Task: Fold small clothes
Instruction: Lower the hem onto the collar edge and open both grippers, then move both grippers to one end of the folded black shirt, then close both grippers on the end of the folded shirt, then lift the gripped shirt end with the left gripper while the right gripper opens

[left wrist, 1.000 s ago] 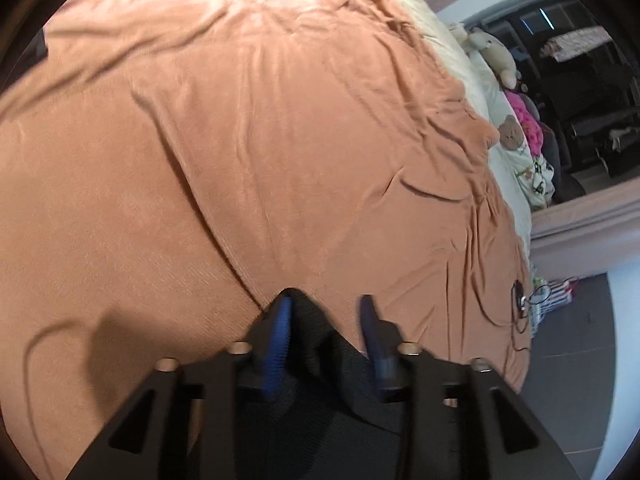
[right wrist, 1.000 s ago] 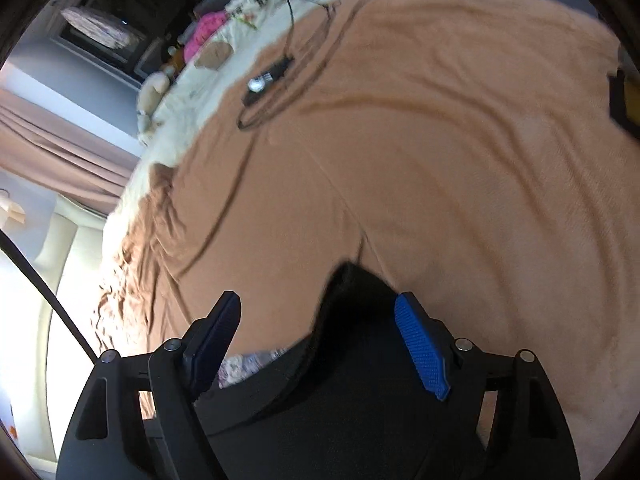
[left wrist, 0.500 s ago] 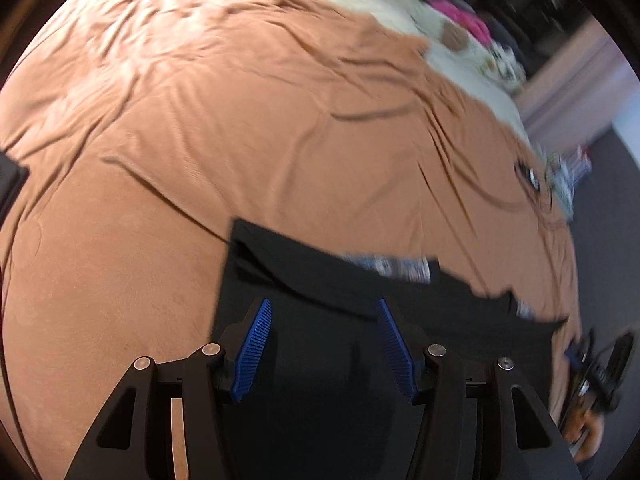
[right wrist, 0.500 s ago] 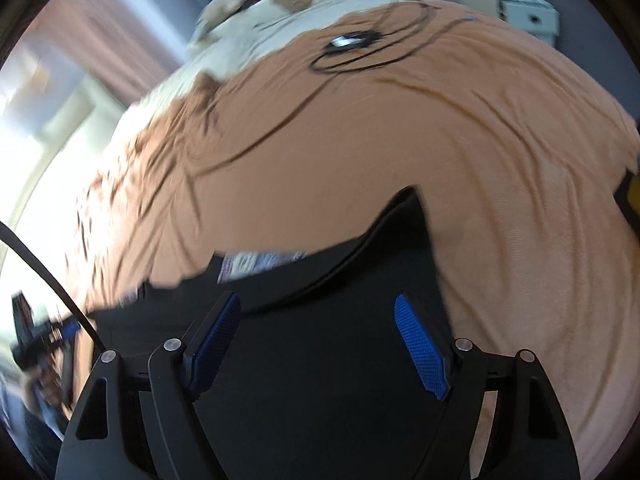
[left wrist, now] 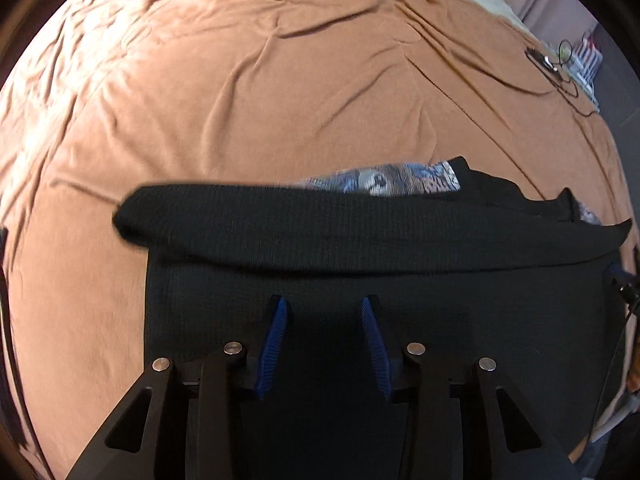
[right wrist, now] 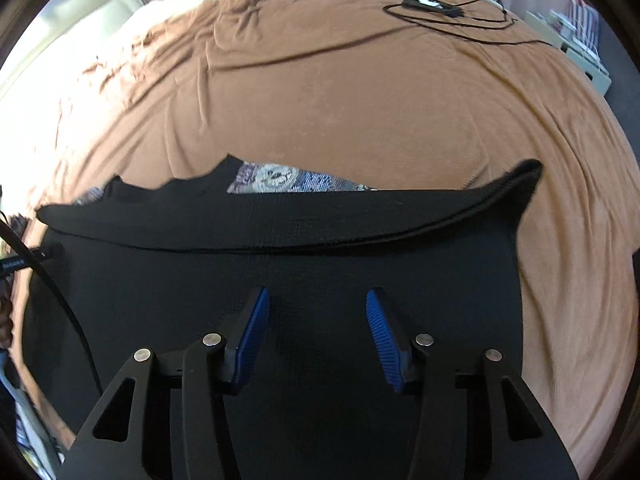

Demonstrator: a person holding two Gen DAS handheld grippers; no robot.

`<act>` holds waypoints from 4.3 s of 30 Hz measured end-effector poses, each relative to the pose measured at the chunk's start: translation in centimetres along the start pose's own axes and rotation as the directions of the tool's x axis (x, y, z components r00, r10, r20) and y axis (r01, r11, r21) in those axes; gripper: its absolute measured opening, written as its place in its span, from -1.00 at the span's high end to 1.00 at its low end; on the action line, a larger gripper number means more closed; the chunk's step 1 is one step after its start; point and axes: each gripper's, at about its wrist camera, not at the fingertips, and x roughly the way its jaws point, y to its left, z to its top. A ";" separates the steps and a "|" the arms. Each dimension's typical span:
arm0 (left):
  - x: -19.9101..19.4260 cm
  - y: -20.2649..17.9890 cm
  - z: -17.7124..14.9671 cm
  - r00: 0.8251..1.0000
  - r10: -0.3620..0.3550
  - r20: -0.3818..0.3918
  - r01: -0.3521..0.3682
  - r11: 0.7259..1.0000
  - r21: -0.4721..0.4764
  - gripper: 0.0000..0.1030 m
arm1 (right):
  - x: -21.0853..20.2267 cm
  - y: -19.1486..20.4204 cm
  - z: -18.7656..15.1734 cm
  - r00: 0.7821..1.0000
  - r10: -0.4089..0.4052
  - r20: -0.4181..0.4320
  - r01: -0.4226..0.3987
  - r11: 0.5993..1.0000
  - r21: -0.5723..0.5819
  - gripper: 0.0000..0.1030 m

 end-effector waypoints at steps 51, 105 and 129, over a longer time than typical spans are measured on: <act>-9.4 8.8 -12.6 0.982 -0.101 0.159 0.140 0.954 -0.264 -0.81 | -9.7 -8.0 -12.9 0.981 0.048 0.187 -0.105 0.945 0.309 -1.00; -7.9 13.5 -24.9 0.868 -0.256 0.425 0.485 0.621 -0.615 0.93 | -12.2 -13.9 -30.4 0.903 0.144 0.404 -0.395 0.648 0.652 0.99; -9.0 15.1 -28.1 0.871 -0.320 0.373 0.490 0.618 -0.615 0.58 | -17.4 -11.7 -32.7 0.959 0.086 0.270 -0.218 0.833 0.508 0.36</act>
